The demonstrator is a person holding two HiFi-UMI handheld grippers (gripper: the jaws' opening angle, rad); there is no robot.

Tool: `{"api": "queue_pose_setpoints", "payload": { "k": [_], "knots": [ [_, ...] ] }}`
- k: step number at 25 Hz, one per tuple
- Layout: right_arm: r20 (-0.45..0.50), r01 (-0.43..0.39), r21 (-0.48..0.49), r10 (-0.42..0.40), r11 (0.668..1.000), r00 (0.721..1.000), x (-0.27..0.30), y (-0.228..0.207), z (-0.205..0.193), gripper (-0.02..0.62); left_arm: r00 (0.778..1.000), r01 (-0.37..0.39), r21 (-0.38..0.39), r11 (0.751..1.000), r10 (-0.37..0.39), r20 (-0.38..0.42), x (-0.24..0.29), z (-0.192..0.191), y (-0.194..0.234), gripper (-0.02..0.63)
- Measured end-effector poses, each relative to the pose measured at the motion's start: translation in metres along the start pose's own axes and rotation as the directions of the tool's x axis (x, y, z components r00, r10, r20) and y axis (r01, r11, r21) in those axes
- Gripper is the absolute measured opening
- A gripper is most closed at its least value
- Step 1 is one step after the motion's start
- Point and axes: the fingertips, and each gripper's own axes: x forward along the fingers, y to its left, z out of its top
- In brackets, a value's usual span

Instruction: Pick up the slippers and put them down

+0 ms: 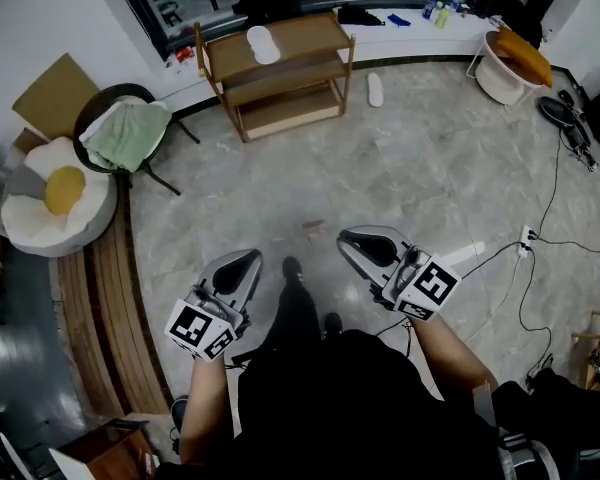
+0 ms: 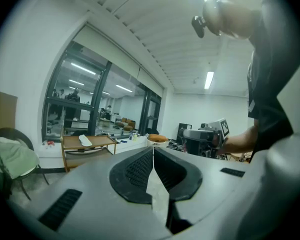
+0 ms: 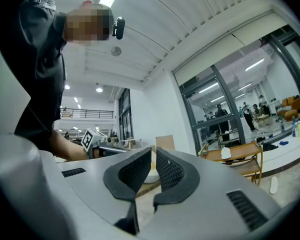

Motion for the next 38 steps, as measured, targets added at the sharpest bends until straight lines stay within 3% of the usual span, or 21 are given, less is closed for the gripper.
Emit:
{"api": "queue_pose_setpoints", "payload": {
  "k": [5,11,20,28,38],
  "knots": [
    [-0.028,0.026,0.006,-0.026,1.000,0.999,0.036,-0.047,-0.002,0.038,0.999,0.052,-0.023,0.998,-0.052,-0.006,0.043,-0.001,0.048,0.014],
    [-0.084,0.036,-0.015,-0.037,0.999,0.996,0.109,-0.112,0.001,0.037,0.994,0.104,-0.042,0.994,-0.106,-0.032,0.096,0.007,0.134,0.014],
    [-0.106,0.079,-0.026,-0.082,0.996,0.991,0.192,-0.185,0.010,0.037,0.991,0.135,-0.050,0.990,-0.136,-0.004,0.125,0.031,0.235,0.014],
    [-0.096,0.083,-0.042,-0.086,0.996,0.992,0.222,-0.224,0.018,0.037,0.988,0.153,-0.036,0.987,-0.154,-0.007,0.157,0.043,0.274,0.014],
    [-0.061,0.037,-0.040,-0.039,0.999,0.997,0.266,-0.310,0.023,0.038,0.996,0.094,-0.010,0.996,-0.094,-0.008,0.221,0.064,0.341,0.014]
  ]
}}
